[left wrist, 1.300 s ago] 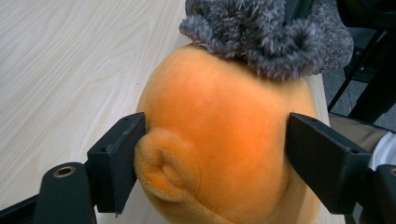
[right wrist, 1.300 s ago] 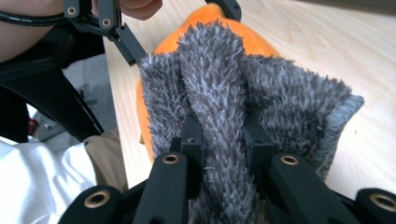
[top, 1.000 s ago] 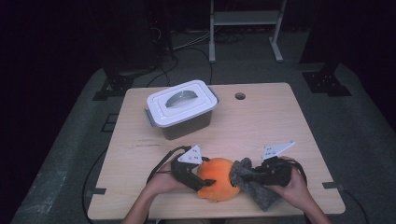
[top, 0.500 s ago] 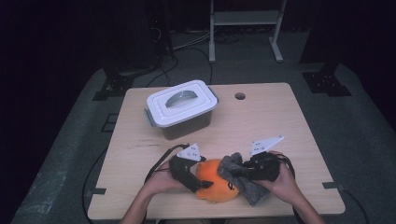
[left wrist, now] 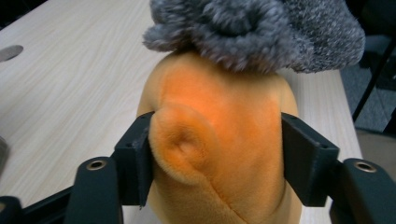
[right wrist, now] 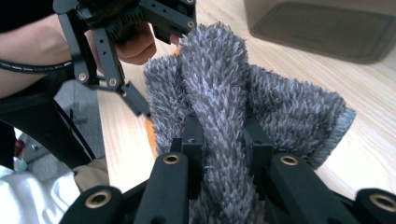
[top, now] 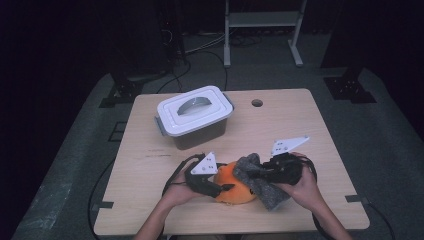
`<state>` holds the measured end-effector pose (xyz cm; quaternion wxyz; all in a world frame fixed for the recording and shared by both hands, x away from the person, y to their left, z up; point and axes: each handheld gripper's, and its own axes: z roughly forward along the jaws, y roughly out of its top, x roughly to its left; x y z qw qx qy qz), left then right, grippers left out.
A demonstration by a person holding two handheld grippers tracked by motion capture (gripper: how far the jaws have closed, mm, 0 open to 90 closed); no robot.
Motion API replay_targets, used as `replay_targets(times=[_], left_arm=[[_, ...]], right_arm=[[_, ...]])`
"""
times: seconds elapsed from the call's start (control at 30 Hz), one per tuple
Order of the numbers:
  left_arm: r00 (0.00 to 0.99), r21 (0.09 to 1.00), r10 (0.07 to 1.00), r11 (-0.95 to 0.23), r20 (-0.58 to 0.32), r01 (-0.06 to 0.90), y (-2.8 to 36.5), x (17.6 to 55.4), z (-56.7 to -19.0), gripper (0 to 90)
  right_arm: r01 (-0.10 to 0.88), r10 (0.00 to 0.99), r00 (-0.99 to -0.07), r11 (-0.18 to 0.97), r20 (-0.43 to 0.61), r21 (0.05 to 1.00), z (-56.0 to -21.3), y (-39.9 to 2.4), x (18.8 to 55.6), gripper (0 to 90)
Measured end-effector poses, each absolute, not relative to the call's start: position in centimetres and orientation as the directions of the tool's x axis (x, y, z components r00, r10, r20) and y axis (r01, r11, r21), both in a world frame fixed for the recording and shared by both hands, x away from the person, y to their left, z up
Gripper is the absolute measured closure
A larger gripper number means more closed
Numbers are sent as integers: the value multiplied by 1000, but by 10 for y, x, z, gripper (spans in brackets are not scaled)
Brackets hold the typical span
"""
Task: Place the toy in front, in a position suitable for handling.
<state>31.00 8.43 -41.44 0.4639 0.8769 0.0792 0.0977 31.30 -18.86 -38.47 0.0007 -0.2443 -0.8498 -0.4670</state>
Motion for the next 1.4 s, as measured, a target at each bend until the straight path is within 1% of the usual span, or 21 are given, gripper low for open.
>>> replay_targets(times=[0.03,0.17,0.2,0.3,0.4,0.43,0.47,0.53,0.6,0.67,0.77,0.87,0.93,1.03,1.2,1.27,1.3,1.33,1.37,1.4], left_arm=[[968,829,230,-557,98,48,84,310,-414,340],[967,822,251,-558,39,112,92,315,-419,305],[967,823,253,-555,24,125,93,316,-420,288],[965,818,262,-552,-18,165,96,320,-418,196],[965,809,261,-559,-36,182,100,321,-417,185],[967,809,250,-558,-49,186,102,321,-418,215],[970,815,236,-549,-59,183,102,321,-419,303],[969,817,240,-548,-51,179,97,321,-419,362],[967,813,251,-553,-43,180,93,321,-417,392],[967,813,253,-553,-42,181,92,320,-417,399],[969,814,245,-557,-28,164,90,317,-417,399],[970,811,243,-566,-5,146,87,314,-418,391],[969,807,246,-570,-10,153,88,314,-421,384],[968,811,249,-562,-26,166,93,316,-424,385],[969,814,247,-557,-26,164,93,317,-425,381],[968,810,249,-559,-38,176,92,317,-424,353],[968,810,249,-559,-38,176,92,317,-424,308],[963,806,264,-558,-56,200,90,318,-420,249],[959,820,274,-530,-75,216,90,318,-419,202],[955,836,277,-496,-102,233,89,318,-417,183]], right_arm=[[416,415,-881,444,229,793,-385,-189,313,745],[412,411,-884,463,221,785,-397,-186,311,745],[417,415,-881,460,226,784,-400,-188,311,745],[444,434,-866,441,248,780,-409,-199,311,745],[476,471,-842,422,262,772,-417,-213,314,746],[494,484,-830,406,278,769,-420,-218,316,746],[509,492,-820,394,292,765,-422,-223,318,746],[526,496,-811,384,310,759,-424,-228,319,746],[517,509,-812,400,286,756,-419,-226,318,747],[489,508,-824,412,252,769,-410,-224,314,748],[445,468,-852,413,234,795,-393,-211,310,748],[389,421,-886,451,193,803,-381,-190,306,748],[363,411,-898,485,159,795,-379,-180,305,747],[368,415,-896,495,158,787,-382,-180,308,747],[421,459,-866,458,197,783,-392,-200,315,745],[437,461,-860,448,217,780,-397,-204,315,744],[441,460,-859,446,223,778,-398,-204,314,744],[439,457,-861,448,222,779,-399,-203,312,744],[436,451,-864,449,223,780,-399,-201,310,744],[431,438,-870,453,226,780,-400,-199,308,744]])
